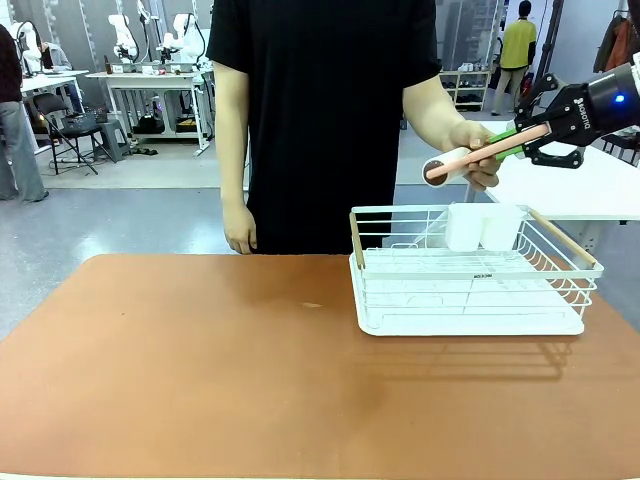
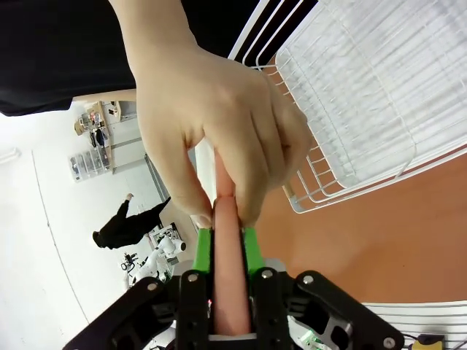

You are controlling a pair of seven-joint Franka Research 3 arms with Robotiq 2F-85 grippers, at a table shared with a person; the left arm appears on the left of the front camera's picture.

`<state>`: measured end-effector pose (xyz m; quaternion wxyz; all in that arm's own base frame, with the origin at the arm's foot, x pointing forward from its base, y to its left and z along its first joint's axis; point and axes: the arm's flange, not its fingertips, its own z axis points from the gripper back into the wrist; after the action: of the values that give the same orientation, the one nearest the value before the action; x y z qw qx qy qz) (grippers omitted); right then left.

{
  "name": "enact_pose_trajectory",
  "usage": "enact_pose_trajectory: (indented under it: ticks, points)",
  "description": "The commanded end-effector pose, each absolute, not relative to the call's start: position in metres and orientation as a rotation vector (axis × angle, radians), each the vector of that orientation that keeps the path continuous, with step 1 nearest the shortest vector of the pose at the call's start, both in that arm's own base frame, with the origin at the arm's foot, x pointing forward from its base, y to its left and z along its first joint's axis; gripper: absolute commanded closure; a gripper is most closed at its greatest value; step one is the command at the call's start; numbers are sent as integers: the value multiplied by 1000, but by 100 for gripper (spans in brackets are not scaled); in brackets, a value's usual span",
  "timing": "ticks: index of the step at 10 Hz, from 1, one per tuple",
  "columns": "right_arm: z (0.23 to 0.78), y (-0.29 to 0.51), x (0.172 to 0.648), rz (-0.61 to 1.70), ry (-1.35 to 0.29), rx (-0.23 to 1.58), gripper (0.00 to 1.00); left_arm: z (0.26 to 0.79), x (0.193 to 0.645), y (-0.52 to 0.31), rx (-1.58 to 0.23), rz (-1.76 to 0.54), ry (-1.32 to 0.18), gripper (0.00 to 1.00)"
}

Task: Clean the table.
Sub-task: Pick up the Lint Roller when the human hands it over.

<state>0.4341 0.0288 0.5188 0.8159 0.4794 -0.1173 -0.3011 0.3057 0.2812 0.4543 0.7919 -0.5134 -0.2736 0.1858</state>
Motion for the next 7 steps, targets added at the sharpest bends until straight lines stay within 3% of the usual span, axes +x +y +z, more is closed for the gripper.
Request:
enact_pose_trajectory:
  ticks: [1, 7]
  points:
    - [516, 31, 434, -632, -277, 1040, 99, 454, 303, 281, -1124, 381, -615, 0]
    - [519, 28, 434, -643, -251, 1023, 100, 454, 303, 281, -1124, 381, -615, 0]
